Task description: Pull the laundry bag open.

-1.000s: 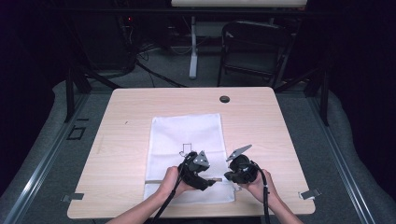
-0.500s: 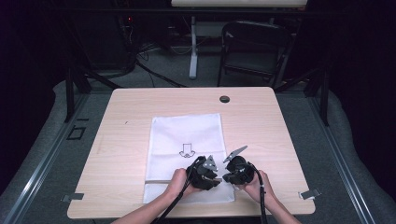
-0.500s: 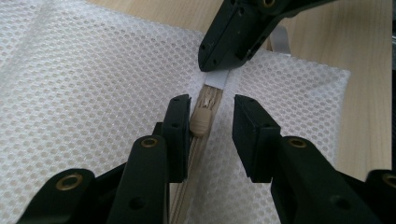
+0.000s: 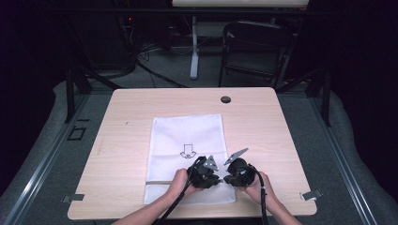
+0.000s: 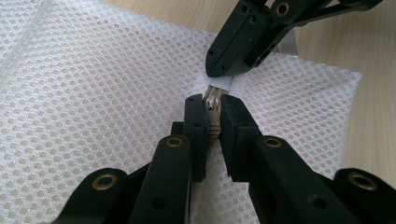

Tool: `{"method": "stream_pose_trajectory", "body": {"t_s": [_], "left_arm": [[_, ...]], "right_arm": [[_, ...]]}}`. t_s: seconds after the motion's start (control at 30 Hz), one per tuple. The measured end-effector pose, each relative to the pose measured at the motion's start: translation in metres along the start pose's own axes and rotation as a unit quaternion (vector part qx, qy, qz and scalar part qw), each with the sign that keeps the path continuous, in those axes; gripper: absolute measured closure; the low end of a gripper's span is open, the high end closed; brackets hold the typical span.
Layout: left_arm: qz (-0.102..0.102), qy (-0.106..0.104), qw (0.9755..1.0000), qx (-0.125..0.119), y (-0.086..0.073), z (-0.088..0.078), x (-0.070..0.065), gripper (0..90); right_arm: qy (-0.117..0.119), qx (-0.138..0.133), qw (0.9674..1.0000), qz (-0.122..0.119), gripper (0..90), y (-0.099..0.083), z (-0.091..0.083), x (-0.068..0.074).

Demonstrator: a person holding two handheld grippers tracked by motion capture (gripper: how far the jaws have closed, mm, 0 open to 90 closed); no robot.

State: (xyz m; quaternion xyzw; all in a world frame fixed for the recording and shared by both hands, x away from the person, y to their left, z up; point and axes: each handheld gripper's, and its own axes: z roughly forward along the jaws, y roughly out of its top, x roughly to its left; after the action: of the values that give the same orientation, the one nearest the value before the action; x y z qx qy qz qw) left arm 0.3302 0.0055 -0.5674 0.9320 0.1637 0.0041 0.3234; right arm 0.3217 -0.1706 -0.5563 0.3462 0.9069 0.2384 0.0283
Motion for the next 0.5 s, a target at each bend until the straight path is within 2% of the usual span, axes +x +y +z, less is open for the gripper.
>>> {"method": "stream_pose_trajectory", "body": {"t_s": [0.1,0.17,0.2,0.27,0.4,0.47,0.5], "left_arm": [[-0.003,-0.002,1.0000,-0.002,0.0000,-0.0003,-0.0004,81.6],[-0.001,0.004,1.0000,0.003,0.0004,-0.0010,-0.0012,81.6],[-0.002,0.002,1.0000,0.002,0.0002,-0.0009,-0.0014,81.6],[-0.003,-0.002,1.0000,0.002,0.0001,-0.0014,-0.0009,81.7],[0.004,0.003,1.0000,0.004,0.0005,-0.0019,-0.0014,81.7],[0.006,0.003,1.0000,0.006,0.0008,-0.0020,-0.0024,81.7],[0.005,0.003,1.0000,0.006,0.0010,-0.0019,-0.0026,81.8]], "right_arm": [[-0.006,0.004,1.0000,0.000,90.0,0.0008,0.0002,0.0008],[-0.007,0.004,1.0000,0.000,90.0,0.0009,0.0003,0.0009],[-0.006,-0.007,0.9999,0.011,90.0,-0.0002,0.0017,0.0017],[-0.004,-0.001,1.0000,0.007,90.0,0.0003,0.0007,0.0006],[-0.008,0.005,1.0000,0.000,90.0,0.0010,0.0004,0.0012],[-0.009,0.003,0.9999,0.005,90.0,0.0009,0.0006,0.0013],[-0.007,-0.006,0.9999,0.013,90.0,0.0003,0.0019,0.0019]]}}
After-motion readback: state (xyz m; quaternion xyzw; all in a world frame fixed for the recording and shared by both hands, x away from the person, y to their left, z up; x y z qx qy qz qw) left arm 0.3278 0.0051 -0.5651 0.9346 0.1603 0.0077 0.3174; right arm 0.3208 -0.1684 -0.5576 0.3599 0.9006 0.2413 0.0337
